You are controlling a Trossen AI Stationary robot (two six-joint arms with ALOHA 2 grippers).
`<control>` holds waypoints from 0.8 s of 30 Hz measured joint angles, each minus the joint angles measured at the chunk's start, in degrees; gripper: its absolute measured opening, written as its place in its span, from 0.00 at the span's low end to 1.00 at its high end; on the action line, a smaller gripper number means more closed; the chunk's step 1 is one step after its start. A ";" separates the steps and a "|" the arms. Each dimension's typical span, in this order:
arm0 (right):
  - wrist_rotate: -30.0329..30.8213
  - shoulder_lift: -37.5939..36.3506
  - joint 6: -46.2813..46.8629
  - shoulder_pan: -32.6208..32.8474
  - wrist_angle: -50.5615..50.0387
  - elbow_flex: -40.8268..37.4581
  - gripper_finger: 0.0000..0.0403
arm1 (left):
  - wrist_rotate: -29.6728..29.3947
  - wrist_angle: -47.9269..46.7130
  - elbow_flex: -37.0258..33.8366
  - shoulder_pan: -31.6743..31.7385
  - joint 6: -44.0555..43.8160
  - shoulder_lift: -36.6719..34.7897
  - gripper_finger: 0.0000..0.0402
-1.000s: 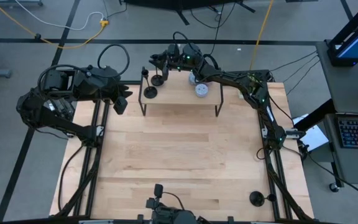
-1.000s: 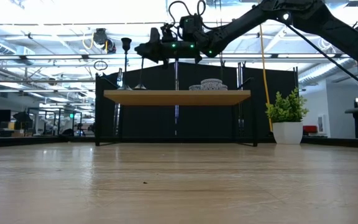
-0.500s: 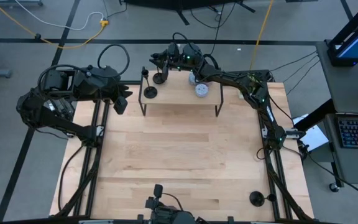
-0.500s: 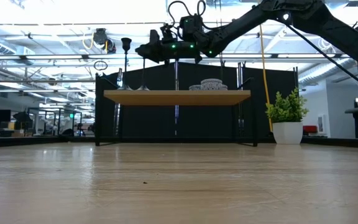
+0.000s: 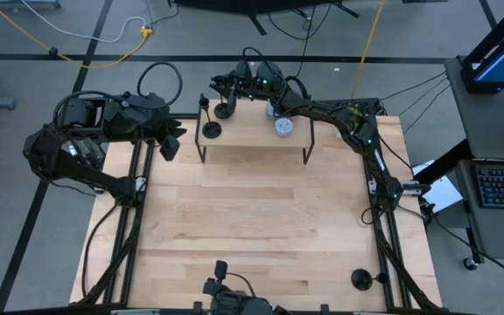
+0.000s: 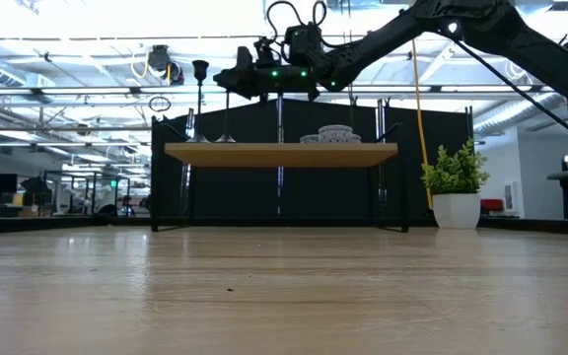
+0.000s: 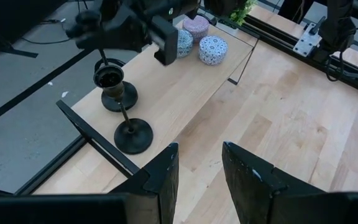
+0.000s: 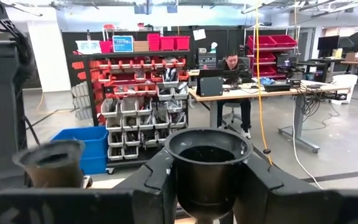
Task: Pick & Place candle stick holders
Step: Put the top black candle holder on the shelf
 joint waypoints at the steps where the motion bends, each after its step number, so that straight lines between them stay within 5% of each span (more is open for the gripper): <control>1: 0.00 0.26 0.06 0.02 0.04 0.00 0.26 | 0.00 0.00 0.00 0.00 0.01 0.00 0.32; 24: -0.24 1.14 0.24 0.48 0.62 -0.04 0.26 | 0.07 0.00 0.00 0.00 0.17 0.00 0.32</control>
